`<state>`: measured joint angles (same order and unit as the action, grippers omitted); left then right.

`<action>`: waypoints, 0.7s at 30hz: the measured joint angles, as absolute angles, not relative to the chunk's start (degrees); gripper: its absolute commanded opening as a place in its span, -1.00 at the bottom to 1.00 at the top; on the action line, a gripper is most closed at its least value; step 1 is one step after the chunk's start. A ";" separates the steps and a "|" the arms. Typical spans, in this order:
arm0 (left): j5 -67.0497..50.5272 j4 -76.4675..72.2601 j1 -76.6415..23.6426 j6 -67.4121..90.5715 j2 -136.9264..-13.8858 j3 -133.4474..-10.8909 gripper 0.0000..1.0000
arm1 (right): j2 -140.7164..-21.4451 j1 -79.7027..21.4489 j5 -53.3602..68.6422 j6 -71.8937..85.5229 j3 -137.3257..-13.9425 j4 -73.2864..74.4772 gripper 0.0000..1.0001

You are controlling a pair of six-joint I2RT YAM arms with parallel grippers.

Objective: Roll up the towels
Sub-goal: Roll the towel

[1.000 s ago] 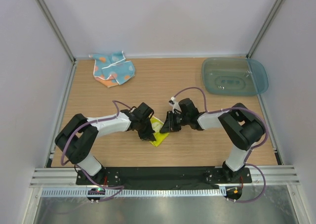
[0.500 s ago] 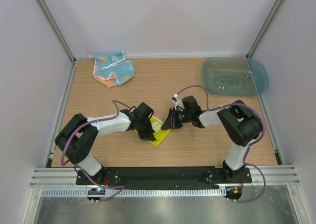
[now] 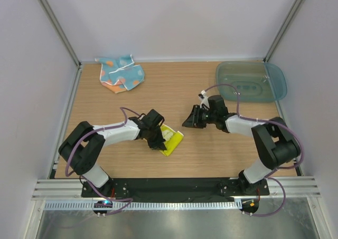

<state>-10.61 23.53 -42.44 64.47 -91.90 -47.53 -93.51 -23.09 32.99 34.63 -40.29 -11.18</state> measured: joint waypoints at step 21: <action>-10.76 23.40 -42.35 64.42 -91.90 -47.44 -0.99 | -81.45 -29.74 26.98 34.94 -32.38 -2.81 0.32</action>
